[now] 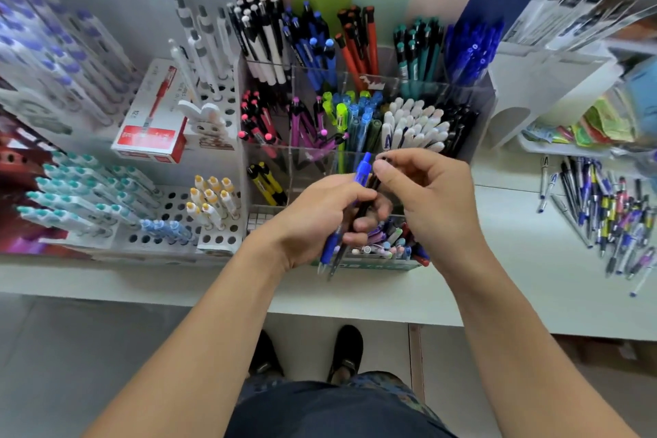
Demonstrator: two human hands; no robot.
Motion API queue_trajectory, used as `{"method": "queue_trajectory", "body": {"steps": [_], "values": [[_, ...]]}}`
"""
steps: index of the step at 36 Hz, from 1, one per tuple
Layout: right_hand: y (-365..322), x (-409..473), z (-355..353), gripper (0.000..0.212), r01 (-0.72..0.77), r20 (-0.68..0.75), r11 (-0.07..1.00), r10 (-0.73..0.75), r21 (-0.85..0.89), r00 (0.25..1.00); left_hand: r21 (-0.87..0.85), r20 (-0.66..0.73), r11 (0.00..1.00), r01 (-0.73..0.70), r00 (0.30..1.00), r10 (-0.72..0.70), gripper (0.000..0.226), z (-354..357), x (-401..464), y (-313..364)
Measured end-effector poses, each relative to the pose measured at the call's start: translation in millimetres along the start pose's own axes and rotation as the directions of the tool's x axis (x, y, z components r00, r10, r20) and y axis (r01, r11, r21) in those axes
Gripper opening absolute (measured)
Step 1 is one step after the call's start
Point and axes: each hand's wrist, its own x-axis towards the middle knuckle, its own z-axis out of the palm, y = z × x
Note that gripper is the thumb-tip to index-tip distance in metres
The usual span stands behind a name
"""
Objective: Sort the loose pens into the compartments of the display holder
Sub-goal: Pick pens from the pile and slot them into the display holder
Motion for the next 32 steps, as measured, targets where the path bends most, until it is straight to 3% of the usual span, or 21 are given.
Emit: {"method": "queue_trajectory", "body": {"steps": [2,4,7,9,11,13,15,18,22,24,27,30,32], "values": [[-4,2,-4,0.010,-0.108,0.066,0.982,0.099,0.154,0.993,0.091,0.015,0.996,-0.006,1.000,0.005,0.020,2,3,5],[-8,7,-14,0.007,-0.119,0.063,0.973,0.109,0.196,0.992,0.178,-0.017,0.984,0.000,1.000,0.003,0.026,5,5,10],[-13,15,-49,0.008,0.097,-0.177,0.982,-0.068,0.163,0.982,0.230,-0.125,0.973,-0.024,0.991,0.054,0.029,8,11,14],[-19,19,-77,0.009,0.296,-0.388,0.951,-0.240,0.090,0.890,0.289,-0.196,0.957,-0.032,0.976,0.091,0.027,10,18,13],[-24,23,-100,0.008,0.405,-0.498,0.913,-0.377,-0.057,0.781,0.282,-0.234,0.959,-0.015,0.969,0.084,0.023,15,25,11],[-20,30,-111,0.010,0.416,-0.487,0.882,-0.470,-0.222,0.736,0.236,-0.238,0.972,-0.008,0.969,0.066,0.019,21,30,9],[-9,39,-110,0.011,0.373,-0.429,0.859,-0.502,-0.351,0.751,0.219,-0.249,0.976,-0.013,0.966,0.068,0.014,28,35,6],[12,51,-99,0.009,0.339,-0.333,0.843,-0.490,-0.418,0.806,0.131,-0.244,0.991,-0.030,0.968,0.062,0.022,33,40,2],[30,56,-85,0.018,0.325,-0.235,0.808,-0.482,-0.492,0.844,-0.141,-0.128,0.989,-0.038,0.992,0.020,0.045,31,39,1],[36,57,-83,0.022,0.309,-0.195,0.763,-0.490,-0.568,0.850,-0.197,-0.105,0.979,-0.046,0.994,0.026,0.042,30,37,0],[47,60,-83,0.018,0.294,-0.152,0.677,-0.518,-0.675,0.842,-0.202,-0.115,0.977,-0.070,0.992,0.047,0.031,28,35,-4],[48,55,-81,0.021,0.275,-0.174,0.702,-0.496,-0.657,0.851,-0.124,-0.139,0.988,-0.096,0.987,0.079,0.031,24,33,-10],[40,44,-77,0.023,0.273,-0.267,0.736,-0.525,-0.620,0.808,0.013,-0.166,0.996,-0.090,0.982,0.091,0.031,19,30,-14]]}}
